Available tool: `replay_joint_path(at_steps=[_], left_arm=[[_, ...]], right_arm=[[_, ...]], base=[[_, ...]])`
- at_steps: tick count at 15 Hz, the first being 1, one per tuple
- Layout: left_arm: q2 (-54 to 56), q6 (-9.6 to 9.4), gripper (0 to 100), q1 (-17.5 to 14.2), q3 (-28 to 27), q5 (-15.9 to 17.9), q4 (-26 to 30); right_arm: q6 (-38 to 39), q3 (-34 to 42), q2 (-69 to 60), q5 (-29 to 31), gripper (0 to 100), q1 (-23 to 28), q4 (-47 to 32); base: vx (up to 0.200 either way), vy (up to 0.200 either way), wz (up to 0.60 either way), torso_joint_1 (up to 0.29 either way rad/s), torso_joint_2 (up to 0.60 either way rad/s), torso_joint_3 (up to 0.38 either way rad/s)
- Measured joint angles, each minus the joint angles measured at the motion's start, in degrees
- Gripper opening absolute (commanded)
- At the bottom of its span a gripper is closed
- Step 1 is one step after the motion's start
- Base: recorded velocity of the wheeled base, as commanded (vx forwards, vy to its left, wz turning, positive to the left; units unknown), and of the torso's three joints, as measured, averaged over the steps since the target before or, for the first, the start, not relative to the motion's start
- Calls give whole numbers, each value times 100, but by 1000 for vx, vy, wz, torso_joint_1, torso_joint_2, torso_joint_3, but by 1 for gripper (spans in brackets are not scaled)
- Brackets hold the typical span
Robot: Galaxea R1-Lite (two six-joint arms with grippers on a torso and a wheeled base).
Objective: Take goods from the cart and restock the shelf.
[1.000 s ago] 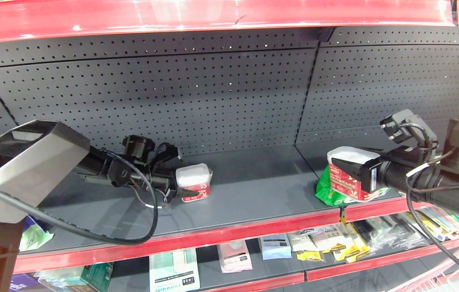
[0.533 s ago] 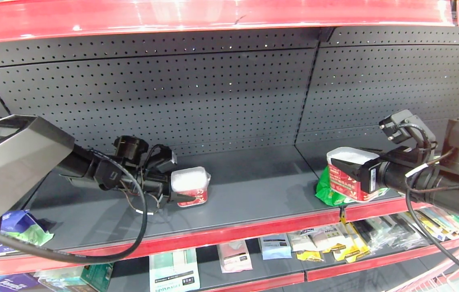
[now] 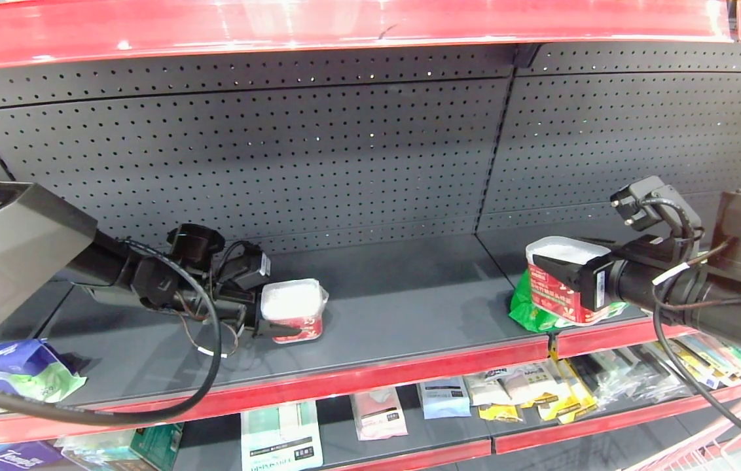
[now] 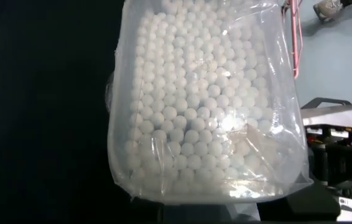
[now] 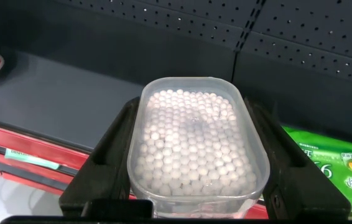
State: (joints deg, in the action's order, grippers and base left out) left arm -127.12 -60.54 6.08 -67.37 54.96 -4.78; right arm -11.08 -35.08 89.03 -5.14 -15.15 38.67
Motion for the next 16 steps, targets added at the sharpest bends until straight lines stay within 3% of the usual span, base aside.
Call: replay_joint_path(at_steps=[7,9,16], left_arm=[[124,-413,0,-124,91,24,300],[190,-622,0,-176,182,197,445],[232,-758,0,-265,422,238,435]], right_arm=[[2,-99,30,6,0,-63,-2],[2,-116,50,15,0,-63,-2],[5,-118,39,83,0,-80,-2]], base=[[0,0,0,0,0,0],[0,0,0,0,0,0],[0,0,0,0,0,0]])
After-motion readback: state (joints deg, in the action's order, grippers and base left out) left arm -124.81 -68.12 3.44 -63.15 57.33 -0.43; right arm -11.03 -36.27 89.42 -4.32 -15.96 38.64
